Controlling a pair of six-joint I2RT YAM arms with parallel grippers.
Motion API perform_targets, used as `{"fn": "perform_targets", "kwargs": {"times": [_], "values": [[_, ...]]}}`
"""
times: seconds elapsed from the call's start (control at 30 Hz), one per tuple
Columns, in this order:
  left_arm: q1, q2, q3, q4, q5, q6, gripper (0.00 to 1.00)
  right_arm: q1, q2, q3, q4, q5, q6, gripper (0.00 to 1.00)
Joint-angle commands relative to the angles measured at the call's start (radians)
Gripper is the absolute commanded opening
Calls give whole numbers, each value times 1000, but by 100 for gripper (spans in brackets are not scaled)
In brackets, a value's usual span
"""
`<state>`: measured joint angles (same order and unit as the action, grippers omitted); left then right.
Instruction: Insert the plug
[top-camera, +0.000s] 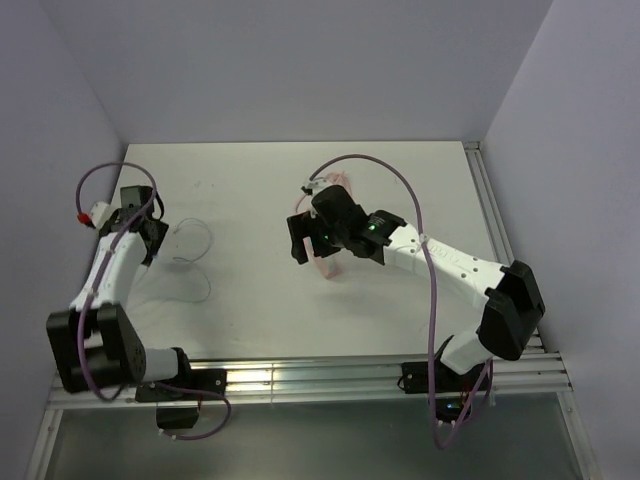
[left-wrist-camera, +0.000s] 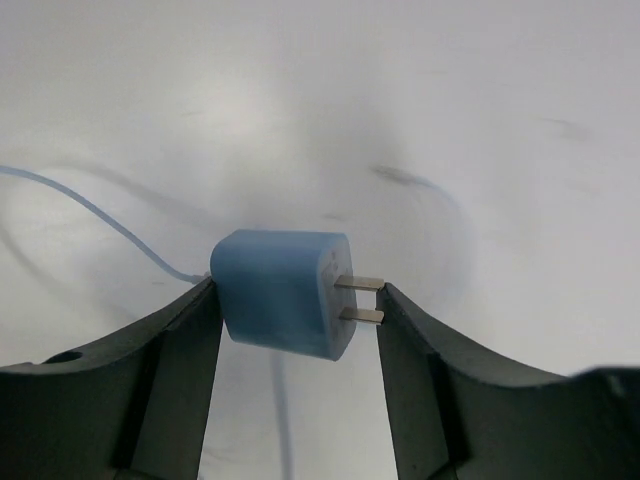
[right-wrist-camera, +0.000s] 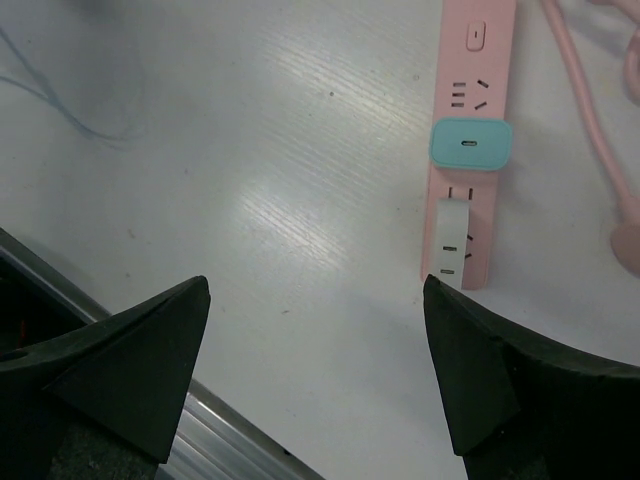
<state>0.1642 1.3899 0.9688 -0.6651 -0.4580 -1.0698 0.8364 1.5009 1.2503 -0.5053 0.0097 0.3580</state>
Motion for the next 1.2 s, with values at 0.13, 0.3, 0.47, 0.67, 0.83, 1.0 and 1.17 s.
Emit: {"fn": "perform_targets", "kwargs": {"times": [0.13, 0.3, 0.47, 0.67, 0.83, 1.0, 1.17], "values": [[-130, -445, -5, 427, 433, 269, 0, 3, -85, 3, 88, -31, 27, 94], [-210, -431, 41, 498, 759, 272, 0, -5, -160, 6, 166, -106, 56, 94], [-288, -416, -21, 637, 964, 196, 0, -10, -231, -34, 313, -262, 33, 90], [-370, -453, -145, 870, 1082, -59, 0, -10, -281, -204, 622, -349, -40, 88], [-420, -491, -145, 681, 966, -238, 0, -10, -258, -281, 818, -364, -16, 86], [-423, -499, -150, 442, 892, -393, 0, 3, -251, -304, 916, -327, -34, 84], [-428, -483, -120, 280, 857, -479, 0, 20, -210, -256, 915, -327, -96, 81]]}}
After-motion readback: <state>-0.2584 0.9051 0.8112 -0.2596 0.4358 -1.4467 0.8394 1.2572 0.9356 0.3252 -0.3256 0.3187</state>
